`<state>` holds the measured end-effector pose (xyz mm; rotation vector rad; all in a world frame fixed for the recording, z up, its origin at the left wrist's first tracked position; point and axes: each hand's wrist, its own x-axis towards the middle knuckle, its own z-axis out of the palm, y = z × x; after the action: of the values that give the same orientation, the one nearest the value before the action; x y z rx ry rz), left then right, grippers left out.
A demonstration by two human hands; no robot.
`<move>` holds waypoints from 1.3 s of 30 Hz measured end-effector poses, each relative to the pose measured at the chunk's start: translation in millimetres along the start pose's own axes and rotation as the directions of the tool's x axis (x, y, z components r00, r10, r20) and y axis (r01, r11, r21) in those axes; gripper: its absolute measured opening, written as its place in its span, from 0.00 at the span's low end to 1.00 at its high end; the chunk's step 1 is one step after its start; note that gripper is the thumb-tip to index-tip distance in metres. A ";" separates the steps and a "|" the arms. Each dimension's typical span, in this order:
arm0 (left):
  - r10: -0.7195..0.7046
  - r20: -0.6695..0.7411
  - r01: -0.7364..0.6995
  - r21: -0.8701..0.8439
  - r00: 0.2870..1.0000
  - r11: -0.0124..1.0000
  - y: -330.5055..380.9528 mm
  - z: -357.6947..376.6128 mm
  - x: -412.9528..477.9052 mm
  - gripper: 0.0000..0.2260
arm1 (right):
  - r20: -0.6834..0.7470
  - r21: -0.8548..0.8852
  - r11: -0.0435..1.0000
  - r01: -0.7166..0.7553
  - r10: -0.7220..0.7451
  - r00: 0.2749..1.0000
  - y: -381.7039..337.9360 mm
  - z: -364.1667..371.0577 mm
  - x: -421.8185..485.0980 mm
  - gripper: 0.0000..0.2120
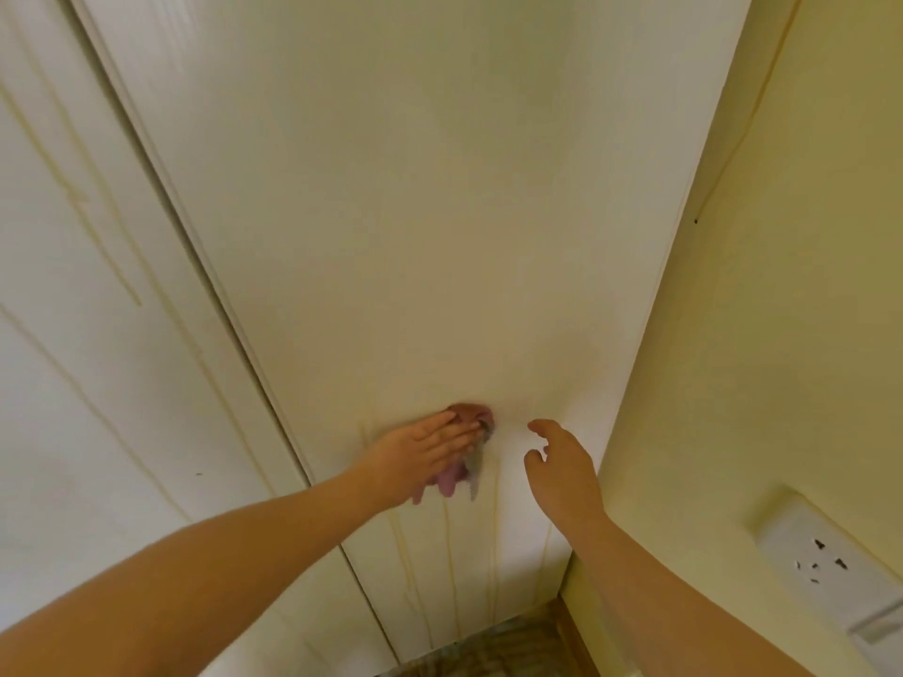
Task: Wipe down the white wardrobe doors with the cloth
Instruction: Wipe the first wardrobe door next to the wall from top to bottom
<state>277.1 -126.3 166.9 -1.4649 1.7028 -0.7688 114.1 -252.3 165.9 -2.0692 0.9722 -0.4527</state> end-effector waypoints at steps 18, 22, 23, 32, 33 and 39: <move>-0.328 -0.358 0.358 0.019 0.874 0.934 -50.8 12.7 -86.9 0.26 | -0.003 -0.003 0.996 0.090 -0.090 0.996 -56.1 31.8 -23.1 0.19; -0.243 -0.240 0.274 0.102 0.940 0.956 -33.7 24.2 -96.2 0.30 | -0.006 -0.015 0.997 0.071 -0.071 0.997 -56.7 32.0 -30.5 0.19; -0.112 -0.149 0.133 0.141 0.983 0.981 -25.9 28.2 -99.1 0.31 | -0.003 -0.019 0.997 0.069 -0.069 0.998 -56.6 32.0 -32.4 0.19; -0.245 -0.197 0.264 0.073 0.949 0.962 -33.2 25.3 -95.0 0.27 | -0.004 -0.035 0.999 0.002 -0.002 1.000 -48.0 38.1 -49.2 0.19; -0.149 -0.167 0.169 0.112 0.975 0.979 -26.3 32.5 -97.8 0.29 | 0.004 -0.030 1.000 -0.004 0.005 1.000 -48.1 40.7 -52.3 0.19; 0.114 -0.015 -0.112 0.108 0.993 0.988 -4.9 38.7 -101.9 0.33 | 0.018 -0.069 0.997 -0.030 0.031 0.999 -38.0 49.8 -73.7 0.19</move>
<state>319.0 -25.5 165.8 -1.2804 1.7173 -0.8041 114.7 -155.5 165.2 -2.1133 1.0201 -0.3880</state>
